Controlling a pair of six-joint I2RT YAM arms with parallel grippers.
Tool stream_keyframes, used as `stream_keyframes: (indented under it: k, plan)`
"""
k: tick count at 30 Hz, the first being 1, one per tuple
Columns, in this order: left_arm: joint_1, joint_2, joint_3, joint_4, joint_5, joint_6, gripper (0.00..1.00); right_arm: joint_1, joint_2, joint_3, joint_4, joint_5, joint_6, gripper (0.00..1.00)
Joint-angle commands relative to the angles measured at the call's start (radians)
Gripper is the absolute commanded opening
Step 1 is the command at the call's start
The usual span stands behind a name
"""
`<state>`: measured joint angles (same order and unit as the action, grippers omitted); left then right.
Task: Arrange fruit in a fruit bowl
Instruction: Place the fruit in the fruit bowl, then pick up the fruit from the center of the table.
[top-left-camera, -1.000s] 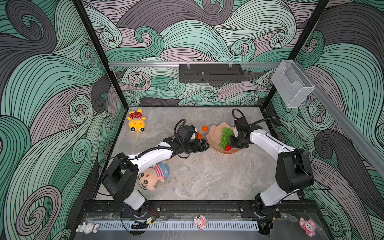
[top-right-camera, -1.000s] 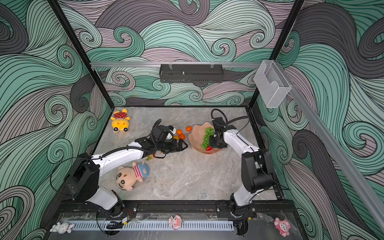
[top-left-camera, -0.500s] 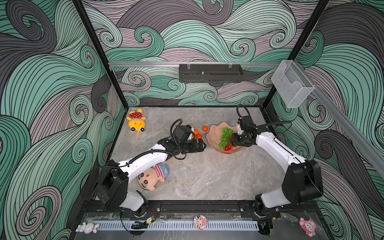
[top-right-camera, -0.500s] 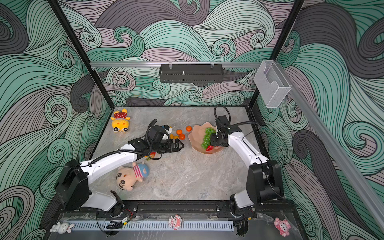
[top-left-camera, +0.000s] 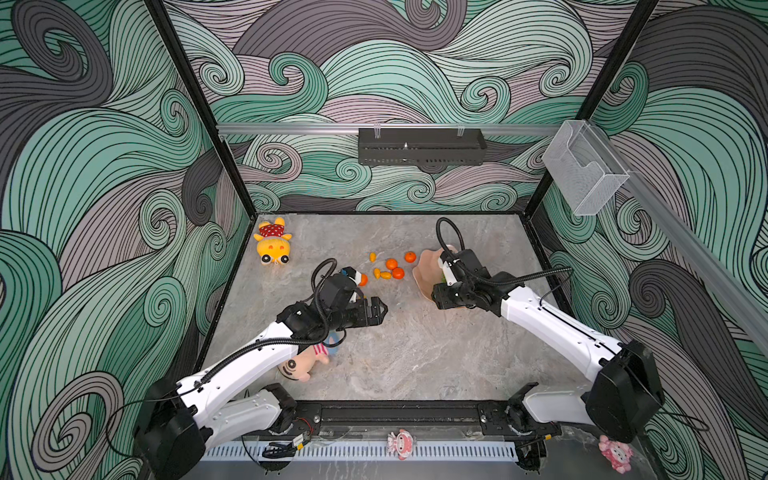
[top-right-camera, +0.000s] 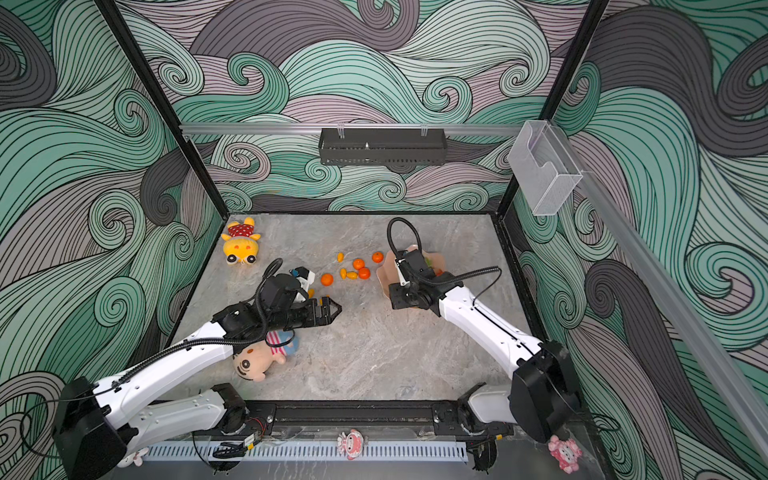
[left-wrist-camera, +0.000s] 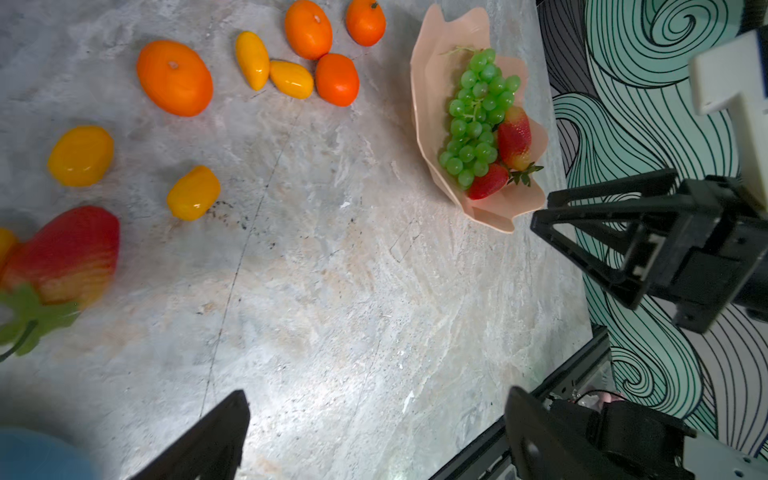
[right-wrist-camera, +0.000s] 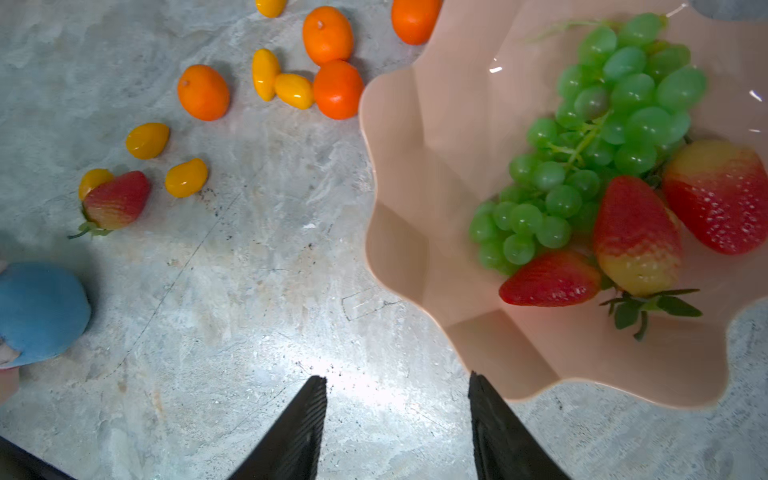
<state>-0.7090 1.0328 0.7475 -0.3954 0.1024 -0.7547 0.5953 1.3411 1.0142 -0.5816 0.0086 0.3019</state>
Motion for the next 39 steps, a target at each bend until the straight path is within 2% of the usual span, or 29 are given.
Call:
stream_keyframes:
  k: [1, 7, 13, 23, 27, 31, 39]
  plan:
    - [0.004, -0.069, -0.047, -0.027, -0.076, -0.022, 0.98, 0.047, -0.026, -0.02, 0.096, 0.015, 0.046, 0.58]
    - [0.025, -0.17, -0.058, -0.113, -0.143, -0.035, 0.98, 0.142, 0.014, -0.033, 0.251, -0.047, 0.065, 0.6]
    - [0.132, -0.212, -0.058, -0.157, -0.126, -0.041, 0.99, 0.212, 0.143, 0.057, 0.279, -0.15, 0.05, 0.6]
    - [0.352, -0.247, -0.034, -0.205, -0.011, 0.001, 0.99, 0.343, 0.454, 0.346, 0.125, -0.131, 0.051, 0.55]
    - [0.43, -0.254, -0.033, -0.208, 0.023, 0.002, 0.99, 0.404, 0.544, 0.451, 0.05, 0.009, 0.182, 0.55]
    - [0.516, -0.249, -0.03, -0.192, 0.071, -0.006, 0.99, 0.441, 0.638, 0.548, 0.023, 0.055, 0.324, 0.56]
    - [0.679, -0.279, -0.021, -0.219, 0.143, -0.002, 0.99, 0.488, 0.732, 0.634, 0.042, 0.102, 0.47, 0.63]
